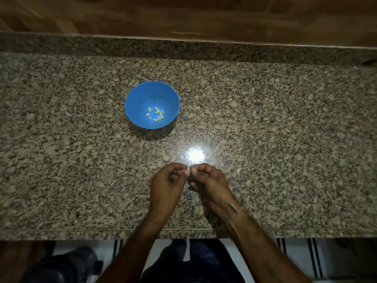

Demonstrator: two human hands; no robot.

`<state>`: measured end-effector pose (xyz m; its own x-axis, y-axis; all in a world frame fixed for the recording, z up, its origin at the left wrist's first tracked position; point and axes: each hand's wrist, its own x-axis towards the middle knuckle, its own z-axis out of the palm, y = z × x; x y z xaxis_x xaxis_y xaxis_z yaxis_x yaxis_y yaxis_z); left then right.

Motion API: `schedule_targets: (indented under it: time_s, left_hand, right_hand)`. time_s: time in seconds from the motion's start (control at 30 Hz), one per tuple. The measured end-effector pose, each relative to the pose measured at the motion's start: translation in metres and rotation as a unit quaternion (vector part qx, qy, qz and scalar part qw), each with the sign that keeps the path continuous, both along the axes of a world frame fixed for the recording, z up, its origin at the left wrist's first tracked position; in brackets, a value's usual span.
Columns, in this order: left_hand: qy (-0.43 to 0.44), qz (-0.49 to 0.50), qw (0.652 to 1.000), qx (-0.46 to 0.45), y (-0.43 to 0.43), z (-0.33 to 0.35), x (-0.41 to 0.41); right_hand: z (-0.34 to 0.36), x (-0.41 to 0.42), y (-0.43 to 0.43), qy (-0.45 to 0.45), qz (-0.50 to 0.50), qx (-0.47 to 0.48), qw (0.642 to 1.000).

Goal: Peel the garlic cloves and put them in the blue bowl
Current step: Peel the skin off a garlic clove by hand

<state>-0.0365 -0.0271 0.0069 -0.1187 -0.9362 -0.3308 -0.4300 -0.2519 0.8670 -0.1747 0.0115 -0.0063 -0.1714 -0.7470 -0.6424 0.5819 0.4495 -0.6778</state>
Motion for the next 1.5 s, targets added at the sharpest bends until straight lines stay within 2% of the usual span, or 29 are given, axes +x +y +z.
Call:
schedule_targets:
  time_s: [0.17,0.33,0.43,0.63,0.73,0.83,1.0,1.2,1.33,1.5]
  left_hand:
    - [-0.029,-0.003,0.999,-0.042,0.003,0.003,-0.001]
    - [-0.072,-0.018,0.995,-0.063,0.004,0.006,0.0]
    - [-0.093,-0.029,0.993,-0.069,0.004,0.008,-0.001]
    - [-0.107,-0.055,0.989,-0.085,0.004,0.005,-0.002]
    - [-0.099,-0.054,0.99,-0.084,0.006,0.002,-0.002]
    - [-0.082,-0.045,0.994,-0.062,0.005,0.002,-0.002]
    - [-0.104,-0.037,0.993,-0.05,0.003,-0.002,-0.005]
    - [-0.052,-0.072,0.991,-0.102,0.008,-0.004,0.0]
    - [-0.073,-0.057,0.988,-0.122,0.007,-0.008,-0.001]
    - [-0.056,-0.011,0.995,-0.078,0.003,-0.006,0.0]
  right_hand:
    - [0.0,0.002,0.001,-0.009,-0.018,-0.002,1.0]
    - [0.0,0.006,0.004,0.044,-0.022,-0.036,0.998]
    - [-0.001,0.008,0.005,0.043,-0.032,-0.057,0.997]
    - [-0.001,0.006,0.004,0.024,-0.019,-0.011,0.999]
    - [-0.003,0.005,0.003,0.0,-0.018,0.011,1.0]
    - [-0.005,0.006,0.005,0.025,-0.012,-0.01,1.0]
    - [-0.004,0.008,0.005,0.038,-0.027,-0.018,0.999]
    - [-0.005,0.005,0.005,0.026,-0.049,-0.009,0.998]
    - [-0.003,0.005,0.006,0.048,-0.039,-0.026,0.998]
    - [-0.003,0.006,0.007,0.103,-0.007,-0.074,0.992]
